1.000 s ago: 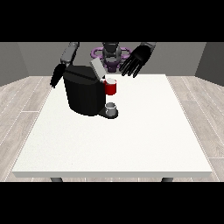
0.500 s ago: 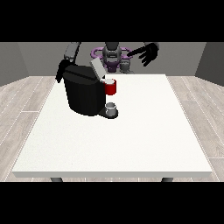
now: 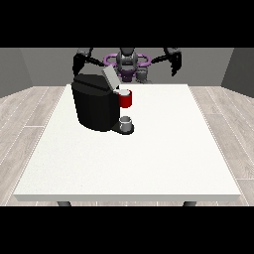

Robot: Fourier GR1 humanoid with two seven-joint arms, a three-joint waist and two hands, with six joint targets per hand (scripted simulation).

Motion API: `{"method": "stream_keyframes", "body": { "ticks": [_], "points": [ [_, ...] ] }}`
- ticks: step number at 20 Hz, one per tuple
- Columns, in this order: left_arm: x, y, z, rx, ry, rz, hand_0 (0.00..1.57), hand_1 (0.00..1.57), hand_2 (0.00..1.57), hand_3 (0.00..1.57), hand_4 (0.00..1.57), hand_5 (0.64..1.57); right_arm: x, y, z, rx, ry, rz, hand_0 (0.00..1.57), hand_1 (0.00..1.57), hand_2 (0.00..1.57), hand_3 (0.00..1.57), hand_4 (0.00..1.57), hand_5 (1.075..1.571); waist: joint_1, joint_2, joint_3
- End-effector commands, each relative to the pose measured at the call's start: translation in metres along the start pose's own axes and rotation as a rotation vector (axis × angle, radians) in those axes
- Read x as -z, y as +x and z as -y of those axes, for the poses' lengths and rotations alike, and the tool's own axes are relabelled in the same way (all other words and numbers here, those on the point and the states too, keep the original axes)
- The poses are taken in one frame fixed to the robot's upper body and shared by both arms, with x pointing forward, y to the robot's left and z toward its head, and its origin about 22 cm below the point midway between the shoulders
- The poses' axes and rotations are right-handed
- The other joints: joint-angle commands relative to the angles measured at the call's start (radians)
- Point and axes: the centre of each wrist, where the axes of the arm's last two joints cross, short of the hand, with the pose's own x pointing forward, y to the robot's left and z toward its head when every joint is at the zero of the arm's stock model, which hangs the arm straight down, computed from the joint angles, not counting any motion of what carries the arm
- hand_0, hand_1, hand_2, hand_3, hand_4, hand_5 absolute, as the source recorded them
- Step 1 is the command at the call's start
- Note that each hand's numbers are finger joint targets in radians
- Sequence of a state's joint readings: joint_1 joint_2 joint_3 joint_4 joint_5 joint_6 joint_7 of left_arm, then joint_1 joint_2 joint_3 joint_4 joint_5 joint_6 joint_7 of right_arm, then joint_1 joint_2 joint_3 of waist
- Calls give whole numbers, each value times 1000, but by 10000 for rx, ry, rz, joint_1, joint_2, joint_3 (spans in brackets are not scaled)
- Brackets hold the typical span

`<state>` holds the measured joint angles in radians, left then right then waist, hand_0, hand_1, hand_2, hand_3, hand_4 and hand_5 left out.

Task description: Insert the coffee pod into the coffee machine and close the lid

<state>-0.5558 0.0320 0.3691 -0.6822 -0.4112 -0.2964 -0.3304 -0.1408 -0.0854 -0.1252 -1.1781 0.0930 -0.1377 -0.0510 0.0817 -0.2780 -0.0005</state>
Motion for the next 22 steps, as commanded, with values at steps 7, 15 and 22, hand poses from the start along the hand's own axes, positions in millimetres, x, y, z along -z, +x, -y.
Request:
{"method": "stream_keyframes", "body": {
  "ticks": [7, 15, 22],
  "points": [
    [-13, -3, 6, -718, 290, -393, 0, 0, 0, 0, 457, 1571, 23, 74, -2, -524, 1883, 1958, 0, 0, 0, 0, 107, 1571, 421, -107, 7],
    [-28, 20, -2, -775, 291, 216, 0, 0, 0, 0, 383, 1571, 45, 103, 22, -6, 1224, 1631, 0, 0, 0, 0, 0, 1571, 947, 439, 9],
    [-33, 38, 1, -398, 232, 1267, 0, 0, 0, 0, 323, 1571, 62, 117, 7, 1396, 1436, 1496, 0, 0, 0, 0, 92, 1571, 1160, 1615, 8]
  ]
}}
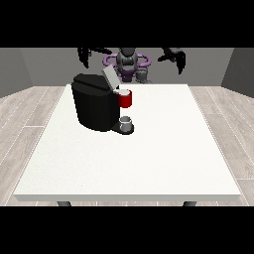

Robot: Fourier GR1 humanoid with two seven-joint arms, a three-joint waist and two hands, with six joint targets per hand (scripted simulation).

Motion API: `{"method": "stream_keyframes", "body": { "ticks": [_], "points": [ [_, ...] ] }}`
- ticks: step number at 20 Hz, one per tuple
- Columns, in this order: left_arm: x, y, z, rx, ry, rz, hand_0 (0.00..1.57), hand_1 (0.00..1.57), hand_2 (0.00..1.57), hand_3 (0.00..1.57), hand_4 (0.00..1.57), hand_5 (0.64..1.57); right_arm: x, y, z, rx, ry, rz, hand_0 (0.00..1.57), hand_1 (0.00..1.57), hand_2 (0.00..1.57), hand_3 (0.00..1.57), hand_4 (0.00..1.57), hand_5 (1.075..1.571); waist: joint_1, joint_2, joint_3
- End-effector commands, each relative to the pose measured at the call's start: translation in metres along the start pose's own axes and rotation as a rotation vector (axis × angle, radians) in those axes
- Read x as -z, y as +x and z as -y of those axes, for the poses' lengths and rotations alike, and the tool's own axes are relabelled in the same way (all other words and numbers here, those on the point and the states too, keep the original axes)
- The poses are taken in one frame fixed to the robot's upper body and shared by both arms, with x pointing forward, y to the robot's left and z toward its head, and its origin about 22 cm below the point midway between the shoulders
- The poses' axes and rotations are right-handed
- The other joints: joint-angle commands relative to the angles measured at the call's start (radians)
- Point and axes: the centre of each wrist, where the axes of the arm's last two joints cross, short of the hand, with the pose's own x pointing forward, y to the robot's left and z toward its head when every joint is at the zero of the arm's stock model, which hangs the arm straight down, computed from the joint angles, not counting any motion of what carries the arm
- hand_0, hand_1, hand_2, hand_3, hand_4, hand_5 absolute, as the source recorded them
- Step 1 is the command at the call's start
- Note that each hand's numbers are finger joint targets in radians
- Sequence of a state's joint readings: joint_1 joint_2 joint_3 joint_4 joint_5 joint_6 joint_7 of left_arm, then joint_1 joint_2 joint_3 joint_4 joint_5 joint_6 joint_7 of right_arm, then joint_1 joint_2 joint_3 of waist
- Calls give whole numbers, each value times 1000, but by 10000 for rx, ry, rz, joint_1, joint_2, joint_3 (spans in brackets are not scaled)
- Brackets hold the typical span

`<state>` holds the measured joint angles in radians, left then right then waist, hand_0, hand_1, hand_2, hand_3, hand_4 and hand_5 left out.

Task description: Insert the coffee pod into the coffee machine and close the lid

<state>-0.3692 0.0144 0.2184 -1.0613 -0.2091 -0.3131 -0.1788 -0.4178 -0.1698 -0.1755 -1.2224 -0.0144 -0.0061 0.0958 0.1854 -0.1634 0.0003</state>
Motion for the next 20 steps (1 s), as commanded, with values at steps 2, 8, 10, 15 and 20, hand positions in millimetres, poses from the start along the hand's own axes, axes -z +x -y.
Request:
{"method": "stream_keyframes", "body": {
  "ticks": [2, 8, 10, 15, 20],
  "points": [
    [-12, 18, 0, -11, 51, 377, 0, 0, 0, 0, 265, 1571, 10, 2, 9, 650, -3, -83, 0, 0, 0, 0, 97, 1571, 151, 451, 1],
    [-12, 39, -9, 221, 447, 1299, 0, 0, 0, 0, 338, 1571, 29, 23, -19, 239, 488, 289, 0, 0, 0, 0, 0, 1571, -216, 1493, -2],
    [-20, 46, -19, 446, 785, 1462, 0, 0, 0, 0, 360, 1571, 36, 32, -16, 469, 545, 389, 0, 0, 0, 0, 0, 1571, -222, 1555, -2],
    [-35, 32, 0, 313, 705, 1210, 0, 0, 0, 0, 376, 1571, 39, 30, -33, 111, 1023, 274, 0, 0, 0, 0, 0, 1571, -196, 1624, -2],
    [-35, 43, -2, 707, 773, 1794, 0, 0, 0, 0, 331, 1571, 50, 42, -46, 51, 1062, 805, 0, 0, 0, 0, 0, 1571, 70, 2253, -2]
  ]
}}
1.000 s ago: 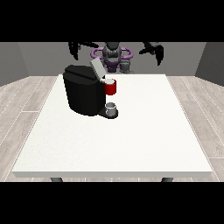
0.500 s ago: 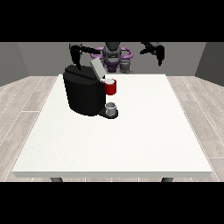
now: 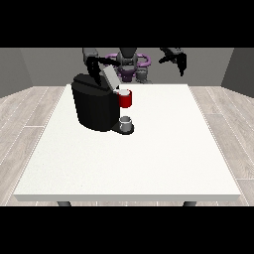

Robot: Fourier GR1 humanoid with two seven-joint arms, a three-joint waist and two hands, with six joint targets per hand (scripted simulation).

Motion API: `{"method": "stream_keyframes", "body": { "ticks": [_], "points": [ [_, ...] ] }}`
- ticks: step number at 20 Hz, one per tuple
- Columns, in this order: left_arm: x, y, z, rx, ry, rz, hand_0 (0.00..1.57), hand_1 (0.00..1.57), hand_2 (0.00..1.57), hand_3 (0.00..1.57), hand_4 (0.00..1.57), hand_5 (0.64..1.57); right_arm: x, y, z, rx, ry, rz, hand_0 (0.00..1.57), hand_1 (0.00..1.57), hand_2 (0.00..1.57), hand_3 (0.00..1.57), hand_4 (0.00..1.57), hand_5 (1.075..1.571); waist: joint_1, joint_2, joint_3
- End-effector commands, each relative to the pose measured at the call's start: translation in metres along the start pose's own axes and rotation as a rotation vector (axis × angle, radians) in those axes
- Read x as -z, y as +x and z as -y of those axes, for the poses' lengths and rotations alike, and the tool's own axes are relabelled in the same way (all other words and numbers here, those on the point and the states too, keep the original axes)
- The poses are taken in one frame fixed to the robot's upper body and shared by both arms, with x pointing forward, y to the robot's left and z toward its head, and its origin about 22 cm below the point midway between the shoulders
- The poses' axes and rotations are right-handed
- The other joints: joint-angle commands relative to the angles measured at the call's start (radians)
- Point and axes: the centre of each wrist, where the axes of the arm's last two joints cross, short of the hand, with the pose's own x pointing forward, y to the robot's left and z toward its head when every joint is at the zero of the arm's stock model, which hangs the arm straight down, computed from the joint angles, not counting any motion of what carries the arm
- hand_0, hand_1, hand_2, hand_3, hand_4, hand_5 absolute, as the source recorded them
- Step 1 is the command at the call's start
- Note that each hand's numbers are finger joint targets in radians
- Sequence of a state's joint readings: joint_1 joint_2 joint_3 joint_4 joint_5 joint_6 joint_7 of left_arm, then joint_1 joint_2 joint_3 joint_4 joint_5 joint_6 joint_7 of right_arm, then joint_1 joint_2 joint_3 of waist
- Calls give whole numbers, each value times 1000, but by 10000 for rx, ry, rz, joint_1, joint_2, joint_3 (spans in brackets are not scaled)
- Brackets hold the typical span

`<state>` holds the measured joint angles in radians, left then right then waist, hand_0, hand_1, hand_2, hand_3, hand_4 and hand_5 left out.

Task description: Insert the coffee pod into the coffee machine and close the lid

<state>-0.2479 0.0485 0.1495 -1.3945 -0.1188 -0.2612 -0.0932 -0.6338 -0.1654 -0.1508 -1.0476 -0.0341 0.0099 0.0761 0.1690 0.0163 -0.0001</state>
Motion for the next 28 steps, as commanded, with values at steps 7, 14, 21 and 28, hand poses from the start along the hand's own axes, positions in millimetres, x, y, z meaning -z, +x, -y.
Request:
{"method": "stream_keyframes", "body": {
  "ticks": [7, 14, 21, 28],
  "points": [
    [-10, 0, -25, 532, 466, -8, 0, 0, 0, 0, 346, 1571, 17, 23, -12, -408, 469, 563, 0, 0, 0, 0, 204, 1571, -225, 618, 0],
    [-4, 7, -3, 369, 50, -465, 0, 0, 0, 0, 411, 1571, 28, 47, -46, -1319, 1110, 794, 0, 0, 0, 0, 119, 1571, 211, 168, 1],
    [-2, 7, 0, 575, -167, 158, 0, 0, 0, 0, 327, 1571, 32, 68, -59, -1562, 1329, 1391, 0, 0, 0, 0, 0, 1571, 655, 645, -1],
    [14, 16, 3, 319, -463, 648, 0, 0, 0, 0, 379, 1571, 37, 115, -67, -2673, 1141, 2277, 0, 0, 0, 0, 82, 1571, 1220, 1036, -6]
  ]
}}
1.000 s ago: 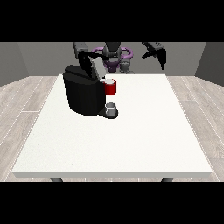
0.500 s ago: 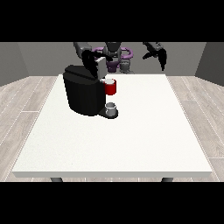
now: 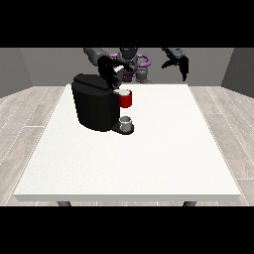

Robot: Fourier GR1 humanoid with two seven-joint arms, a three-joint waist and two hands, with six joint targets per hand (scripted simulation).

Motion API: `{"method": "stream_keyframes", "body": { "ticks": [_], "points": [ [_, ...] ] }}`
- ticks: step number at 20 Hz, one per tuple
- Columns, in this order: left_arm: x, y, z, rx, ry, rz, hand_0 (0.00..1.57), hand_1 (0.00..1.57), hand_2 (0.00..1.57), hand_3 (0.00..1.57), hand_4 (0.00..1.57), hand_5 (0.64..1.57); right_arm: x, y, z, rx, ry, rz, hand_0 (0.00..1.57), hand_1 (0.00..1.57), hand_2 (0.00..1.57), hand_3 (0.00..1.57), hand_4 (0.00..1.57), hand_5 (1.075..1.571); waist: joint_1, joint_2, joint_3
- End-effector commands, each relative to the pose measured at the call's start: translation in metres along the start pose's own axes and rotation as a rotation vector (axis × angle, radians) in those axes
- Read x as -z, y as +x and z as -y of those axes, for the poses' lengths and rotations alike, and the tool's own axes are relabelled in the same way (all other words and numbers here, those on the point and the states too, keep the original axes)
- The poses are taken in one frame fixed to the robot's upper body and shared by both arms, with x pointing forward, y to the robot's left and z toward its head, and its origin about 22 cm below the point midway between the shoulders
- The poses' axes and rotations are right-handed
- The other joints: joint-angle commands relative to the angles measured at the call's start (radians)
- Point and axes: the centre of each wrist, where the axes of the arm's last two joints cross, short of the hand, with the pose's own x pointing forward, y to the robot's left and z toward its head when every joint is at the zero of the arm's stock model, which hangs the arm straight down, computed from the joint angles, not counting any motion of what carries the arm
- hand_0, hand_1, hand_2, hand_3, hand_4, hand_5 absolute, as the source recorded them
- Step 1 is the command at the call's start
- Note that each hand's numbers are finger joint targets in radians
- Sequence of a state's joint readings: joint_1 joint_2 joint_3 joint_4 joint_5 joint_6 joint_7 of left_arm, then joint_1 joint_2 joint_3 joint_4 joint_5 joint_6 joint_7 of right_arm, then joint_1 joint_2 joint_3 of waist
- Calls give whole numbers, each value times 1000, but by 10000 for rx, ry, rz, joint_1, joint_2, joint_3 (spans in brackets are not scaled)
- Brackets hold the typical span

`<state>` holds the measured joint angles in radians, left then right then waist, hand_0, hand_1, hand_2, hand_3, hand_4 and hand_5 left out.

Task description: Insert the coffee pod into the coffee machine and close the lid

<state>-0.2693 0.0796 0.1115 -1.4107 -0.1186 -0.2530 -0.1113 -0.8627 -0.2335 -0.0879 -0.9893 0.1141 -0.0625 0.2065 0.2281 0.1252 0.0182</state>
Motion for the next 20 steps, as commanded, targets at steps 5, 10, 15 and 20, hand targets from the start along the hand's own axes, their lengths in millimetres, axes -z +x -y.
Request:
{"method": "stream_keyframes", "body": {
  "ticks": [5, 10, 15, 20],
  "points": [
    [12, 10, -4, -1, -315, 469, 0, 0, 0, 0, 382, 1571, 3, 63, -22, -749, 895, 2223, 0, 0, 0, 0, 274, 1571, 1130, 257, -184],
    [31, 27, 5, -92, -730, 931, 0, 0, 0, 0, 429, 1571, -1, 89, -14, -733, 549, 2376, 0, 0, 0, 0, 102, 1571, 1603, 668, -175],
    [31, 25, 4, -11, -1122, 1126, 0, 0, 0, 0, 395, 1571, -10, 108, 3, -753, -145, 2352, 0, 0, 0, 0, 0, 1571, 2301, 847, -176],
    [44, 40, 19, -130, -1880, 1588, 0, 0, 0, 0, 352, 1571, -14, 128, 29, -1208, -675, 2200, 0, 0, 0, 0, 0, 1571, 3144, 1328, -165]
  ]
}}
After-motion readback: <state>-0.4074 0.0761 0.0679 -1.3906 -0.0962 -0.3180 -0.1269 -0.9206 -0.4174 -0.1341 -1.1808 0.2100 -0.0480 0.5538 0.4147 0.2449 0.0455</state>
